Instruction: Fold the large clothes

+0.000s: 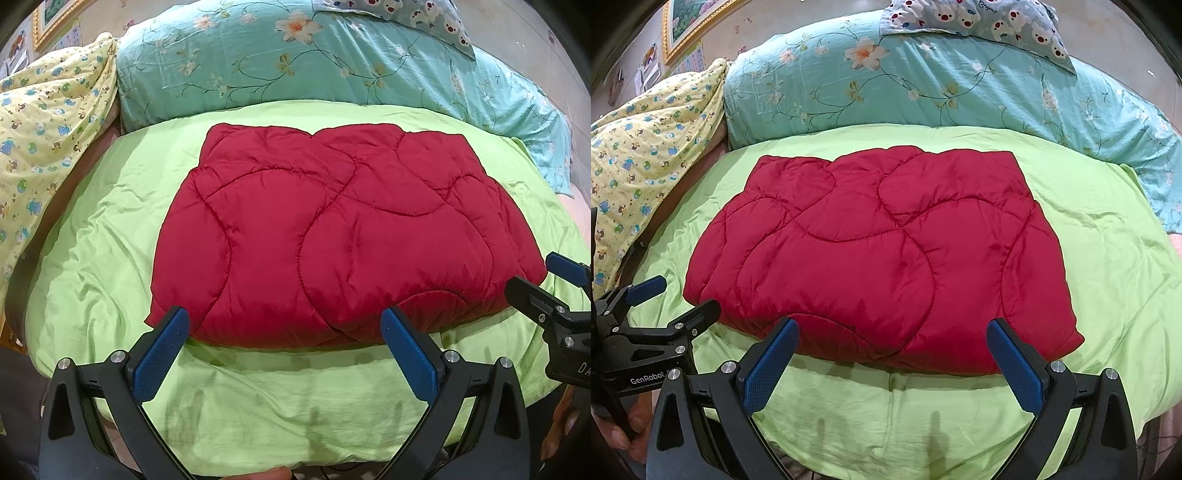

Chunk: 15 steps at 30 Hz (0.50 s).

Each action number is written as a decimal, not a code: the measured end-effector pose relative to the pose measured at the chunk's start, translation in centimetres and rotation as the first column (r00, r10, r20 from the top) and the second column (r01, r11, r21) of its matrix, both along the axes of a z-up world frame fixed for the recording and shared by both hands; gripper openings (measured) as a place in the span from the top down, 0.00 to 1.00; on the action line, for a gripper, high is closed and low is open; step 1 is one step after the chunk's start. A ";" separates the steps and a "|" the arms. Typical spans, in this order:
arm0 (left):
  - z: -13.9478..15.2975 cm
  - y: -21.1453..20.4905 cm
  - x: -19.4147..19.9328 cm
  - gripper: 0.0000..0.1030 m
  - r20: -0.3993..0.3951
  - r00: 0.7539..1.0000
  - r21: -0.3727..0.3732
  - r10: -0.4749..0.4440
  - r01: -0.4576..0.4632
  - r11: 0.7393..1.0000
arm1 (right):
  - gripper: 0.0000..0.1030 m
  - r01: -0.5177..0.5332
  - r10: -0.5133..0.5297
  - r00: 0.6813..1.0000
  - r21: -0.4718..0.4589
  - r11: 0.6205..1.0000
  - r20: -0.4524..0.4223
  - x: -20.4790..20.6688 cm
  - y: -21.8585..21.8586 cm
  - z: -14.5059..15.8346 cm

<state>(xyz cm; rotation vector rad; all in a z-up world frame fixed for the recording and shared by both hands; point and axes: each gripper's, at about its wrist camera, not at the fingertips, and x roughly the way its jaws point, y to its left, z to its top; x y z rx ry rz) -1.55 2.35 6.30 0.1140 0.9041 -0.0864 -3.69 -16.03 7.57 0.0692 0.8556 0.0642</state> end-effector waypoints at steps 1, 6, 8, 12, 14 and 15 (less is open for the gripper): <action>0.0 0.0 0.0 0.00 0.000 1.000 0.002 0.000 0.000 1.000 | 0.01 0.000 0.000 1.000 0.001 1.000 0.000 0.0 0.0 0.0; 0.0 0.0 0.0 0.00 0.002 1.000 0.003 0.001 -0.001 1.000 | 0.01 0.001 -0.001 1.000 0.002 1.000 -0.002 0.0 0.0 -0.1; 0.0 0.0 0.0 0.00 0.002 1.000 0.002 0.000 0.000 1.000 | 0.01 0.000 0.000 1.000 0.002 1.000 -0.001 0.0 0.0 -0.1; -0.1 -0.1 0.0 0.00 0.003 1.000 0.003 0.001 -0.001 1.000 | 0.01 -0.001 0.001 1.000 0.004 1.000 -0.002 0.0 0.0 -0.1; -0.1 -0.1 -0.1 0.00 0.004 1.000 0.005 0.001 -0.001 1.000 | 0.01 -0.001 0.001 1.000 0.003 1.000 -0.002 0.0 0.1 -0.1; -0.1 -0.1 -0.1 0.00 0.005 1.000 0.004 0.001 -0.001 1.000 | 0.01 -0.001 0.001 1.000 0.003 1.000 -0.002 0.0 0.1 -0.1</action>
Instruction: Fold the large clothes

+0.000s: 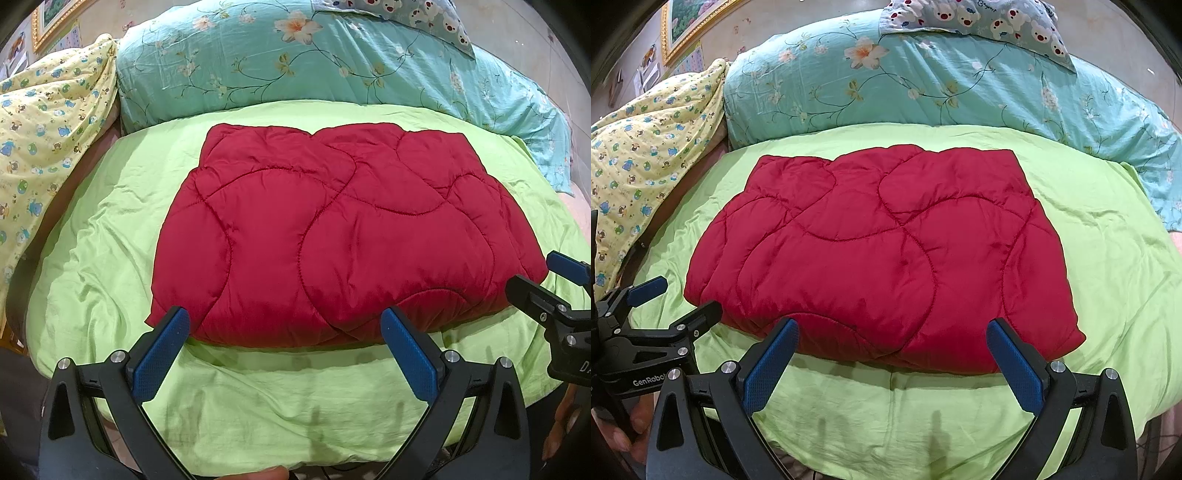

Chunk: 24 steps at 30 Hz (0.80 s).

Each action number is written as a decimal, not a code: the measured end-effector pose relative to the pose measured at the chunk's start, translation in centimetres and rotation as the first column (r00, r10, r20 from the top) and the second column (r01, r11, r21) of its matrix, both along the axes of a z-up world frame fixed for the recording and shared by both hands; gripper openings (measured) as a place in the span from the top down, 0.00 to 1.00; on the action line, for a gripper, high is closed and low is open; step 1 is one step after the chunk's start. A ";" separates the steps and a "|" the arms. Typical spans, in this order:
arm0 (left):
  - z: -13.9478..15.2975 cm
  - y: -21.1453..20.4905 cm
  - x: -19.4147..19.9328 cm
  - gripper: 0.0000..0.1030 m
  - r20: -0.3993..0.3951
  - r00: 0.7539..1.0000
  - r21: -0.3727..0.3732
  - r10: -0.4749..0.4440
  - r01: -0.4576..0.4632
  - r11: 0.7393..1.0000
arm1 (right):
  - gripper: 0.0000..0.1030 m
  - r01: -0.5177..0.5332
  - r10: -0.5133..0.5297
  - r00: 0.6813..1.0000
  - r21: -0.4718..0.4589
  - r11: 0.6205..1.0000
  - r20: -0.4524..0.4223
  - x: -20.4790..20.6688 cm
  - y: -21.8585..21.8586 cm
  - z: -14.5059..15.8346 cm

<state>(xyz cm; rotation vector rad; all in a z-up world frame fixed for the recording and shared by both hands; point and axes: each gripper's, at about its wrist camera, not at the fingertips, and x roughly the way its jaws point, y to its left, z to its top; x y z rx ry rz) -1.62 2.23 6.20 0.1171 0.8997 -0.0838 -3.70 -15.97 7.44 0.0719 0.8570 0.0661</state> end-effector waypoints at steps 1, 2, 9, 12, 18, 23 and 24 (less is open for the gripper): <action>0.0 0.0 0.0 0.00 0.000 1.000 -0.001 -0.001 0.001 1.000 | 0.01 0.000 0.000 1.000 0.000 1.000 0.000 0.0 0.0 0.0; 0.0 0.0 0.0 0.00 0.000 1.000 0.002 0.001 -0.001 1.000 | 0.01 0.001 -0.001 1.000 0.000 1.000 0.001 0.0 0.0 0.0; 0.1 0.0 -0.1 0.00 0.006 1.000 0.004 -0.001 0.001 1.000 | 0.01 0.000 0.000 1.000 0.002 1.000 0.002 0.0 0.0 0.1; 0.2 0.0 -0.2 0.00 0.009 1.000 0.006 -0.003 0.003 1.000 | 0.01 -0.001 0.001 1.000 0.004 1.000 0.002 -0.1 0.1 0.1; 0.2 0.0 -0.2 0.00 0.012 1.000 0.009 -0.008 0.008 1.000 | 0.01 0.001 -0.001 1.000 0.005 1.000 0.002 -0.1 0.2 0.2; 0.2 0.0 -0.2 0.00 0.012 1.000 0.010 -0.008 0.008 1.000 | 0.01 0.000 0.000 1.000 0.007 1.000 0.001 -0.1 0.3 0.2; 0.2 0.0 -0.2 0.00 0.011 1.000 0.010 -0.008 0.008 1.000 | 0.01 0.001 -0.001 1.000 0.007 1.000 0.001 -0.1 0.2 0.2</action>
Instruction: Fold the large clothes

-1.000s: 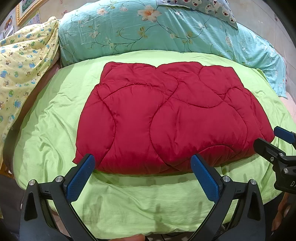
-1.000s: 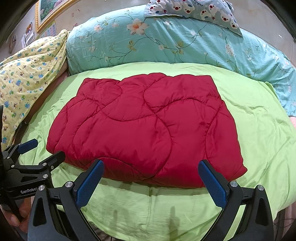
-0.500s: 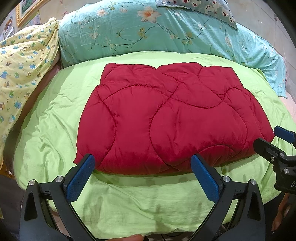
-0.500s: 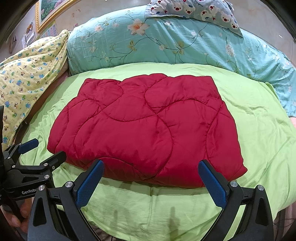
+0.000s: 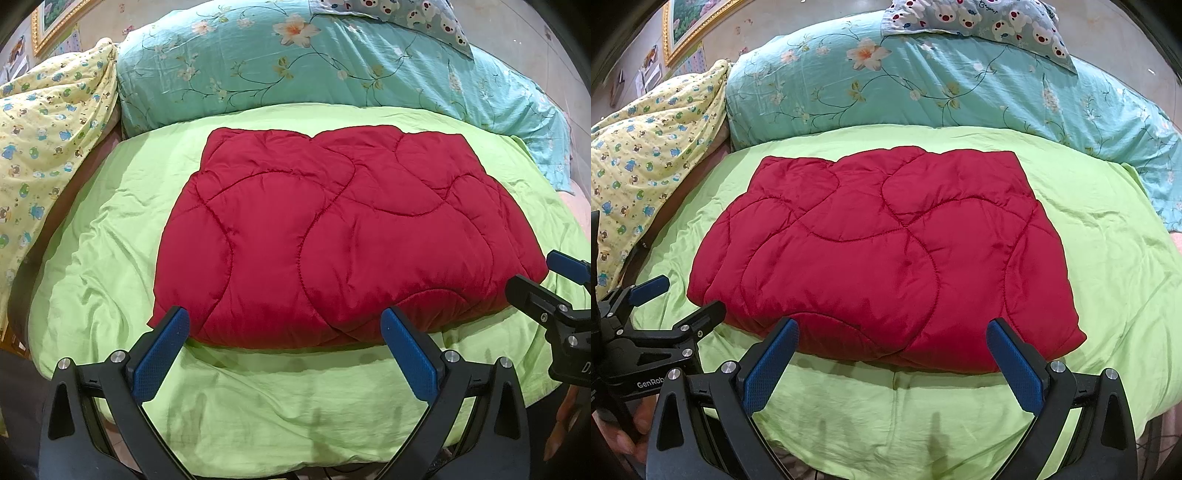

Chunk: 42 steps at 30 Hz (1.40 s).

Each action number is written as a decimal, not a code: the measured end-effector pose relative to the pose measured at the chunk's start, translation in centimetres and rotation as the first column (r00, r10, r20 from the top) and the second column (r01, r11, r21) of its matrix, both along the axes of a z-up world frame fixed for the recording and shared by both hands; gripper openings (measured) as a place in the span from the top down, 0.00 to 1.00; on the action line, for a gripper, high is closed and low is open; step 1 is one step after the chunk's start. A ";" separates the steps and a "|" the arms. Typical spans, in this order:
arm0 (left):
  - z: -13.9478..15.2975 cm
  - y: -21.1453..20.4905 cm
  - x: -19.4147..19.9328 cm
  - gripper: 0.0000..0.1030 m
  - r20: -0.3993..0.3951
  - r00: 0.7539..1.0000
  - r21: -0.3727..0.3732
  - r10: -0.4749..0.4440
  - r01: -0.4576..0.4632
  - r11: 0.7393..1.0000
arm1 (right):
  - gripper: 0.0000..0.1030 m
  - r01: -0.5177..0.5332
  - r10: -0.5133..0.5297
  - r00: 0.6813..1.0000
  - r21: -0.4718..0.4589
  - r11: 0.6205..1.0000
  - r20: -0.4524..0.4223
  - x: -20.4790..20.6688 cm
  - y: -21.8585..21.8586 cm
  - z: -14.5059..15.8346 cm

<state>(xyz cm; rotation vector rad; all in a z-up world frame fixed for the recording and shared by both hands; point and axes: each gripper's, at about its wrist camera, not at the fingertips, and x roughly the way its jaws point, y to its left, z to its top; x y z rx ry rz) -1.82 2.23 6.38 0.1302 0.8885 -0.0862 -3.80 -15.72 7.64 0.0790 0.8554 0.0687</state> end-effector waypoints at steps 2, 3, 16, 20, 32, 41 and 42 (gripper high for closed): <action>0.0 0.0 0.0 0.00 0.000 1.000 0.000 0.000 0.000 1.000 | 0.01 -0.001 0.001 1.000 0.000 1.000 0.001 0.0 0.0 0.0; 0.0 0.0 0.0 0.00 0.000 1.000 0.001 -0.001 0.001 1.000 | 0.01 -0.001 0.001 1.000 -0.001 1.000 0.002 0.0 0.0 0.0; 0.1 0.0 0.0 0.00 0.004 1.000 0.000 0.002 -0.002 1.000 | 0.01 0.001 -0.001 1.000 -0.001 1.000 0.004 -0.1 0.0 0.0; 0.1 0.0 0.0 0.00 0.004 1.000 -0.001 0.002 -0.002 1.000 | 0.01 0.001 -0.001 1.000 -0.001 1.000 0.004 -0.1 0.0 0.0; 0.4 -0.2 0.0 0.00 0.021 1.000 0.011 -0.008 0.008 1.000 | 0.01 0.001 -0.001 1.000 0.001 1.000 0.003 0.0 -0.1 0.1; 0.3 -0.1 0.0 0.00 0.019 1.000 0.008 -0.005 0.005 1.000 | 0.01 0.002 -0.002 1.000 0.001 1.000 0.003 0.1 0.0 0.1; 0.2 -0.1 0.0 0.00 0.019 1.000 0.009 -0.005 0.005 1.000 | 0.01 0.002 -0.002 1.000 0.001 1.000 0.003 0.0 0.0 0.1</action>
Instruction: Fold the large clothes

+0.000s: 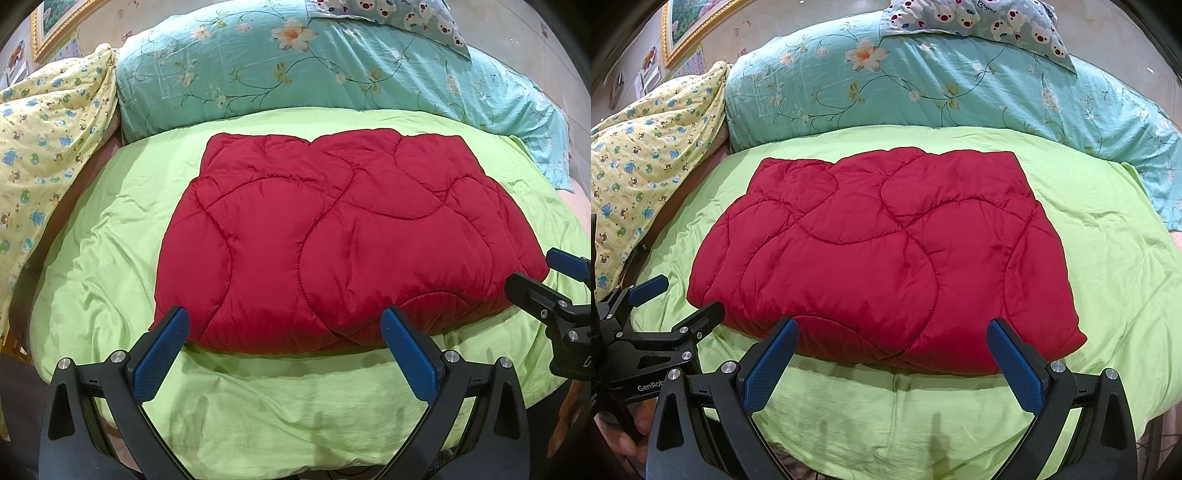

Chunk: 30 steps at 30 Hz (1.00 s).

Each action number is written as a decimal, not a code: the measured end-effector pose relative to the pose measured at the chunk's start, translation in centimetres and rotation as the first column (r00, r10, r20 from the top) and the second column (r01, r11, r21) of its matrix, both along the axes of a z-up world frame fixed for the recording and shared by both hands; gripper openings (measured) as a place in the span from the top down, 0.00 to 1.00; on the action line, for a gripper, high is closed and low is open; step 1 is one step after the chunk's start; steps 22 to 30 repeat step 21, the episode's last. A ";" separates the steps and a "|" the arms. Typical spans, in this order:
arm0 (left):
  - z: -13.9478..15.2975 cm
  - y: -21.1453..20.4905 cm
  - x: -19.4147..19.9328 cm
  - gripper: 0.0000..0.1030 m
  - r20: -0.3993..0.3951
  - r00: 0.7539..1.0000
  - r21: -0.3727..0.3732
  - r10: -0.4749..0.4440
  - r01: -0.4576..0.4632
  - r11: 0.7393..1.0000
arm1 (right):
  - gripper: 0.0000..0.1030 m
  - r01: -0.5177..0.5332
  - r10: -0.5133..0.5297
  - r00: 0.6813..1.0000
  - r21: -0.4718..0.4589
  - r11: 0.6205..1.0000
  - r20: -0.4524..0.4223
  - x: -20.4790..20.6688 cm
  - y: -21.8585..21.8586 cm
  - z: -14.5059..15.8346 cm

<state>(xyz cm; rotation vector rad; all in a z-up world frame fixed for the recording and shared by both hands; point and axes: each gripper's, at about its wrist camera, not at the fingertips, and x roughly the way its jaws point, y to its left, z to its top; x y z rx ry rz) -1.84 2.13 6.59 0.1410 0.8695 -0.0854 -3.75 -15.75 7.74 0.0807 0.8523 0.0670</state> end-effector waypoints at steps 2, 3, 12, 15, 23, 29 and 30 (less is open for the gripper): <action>0.0 0.0 0.0 0.00 0.000 1.000 0.000 0.001 -0.001 1.000 | 0.01 0.000 0.000 1.000 0.000 1.000 0.000 0.0 0.0 0.0; -0.1 0.1 0.1 0.00 -0.001 1.000 -0.001 0.001 -0.001 1.000 | 0.01 0.000 0.000 1.000 0.000 1.000 -0.001 0.0 0.0 0.0; -0.2 0.2 0.2 0.00 -0.004 1.000 -0.004 0.001 -0.001 1.000 | 0.01 0.008 -0.008 1.000 0.003 1.000 -0.009 0.3 0.0 -0.3; -0.3 0.2 0.2 0.00 -0.005 1.000 -0.004 0.002 -0.002 1.000 | 0.01 0.009 -0.009 1.000 0.004 1.000 -0.010 0.3 0.0 -0.4; -0.5 0.4 0.5 0.00 -0.008 1.000 -0.007 0.006 -0.006 1.000 | 0.01 0.015 -0.015 1.000 0.008 1.000 -0.014 0.5 -0.2 -0.7; -0.5 0.4 0.5 0.00 -0.008 1.000 -0.007 0.006 -0.006 1.000 | 0.01 0.015 -0.015 1.000 0.008 1.000 -0.014 0.5 -0.2 -0.7; -0.5 0.4 0.5 0.00 -0.008 1.000 -0.007 0.006 -0.006 1.000 | 0.01 0.015 -0.015 1.000 0.008 1.000 -0.014 0.5 -0.2 -0.7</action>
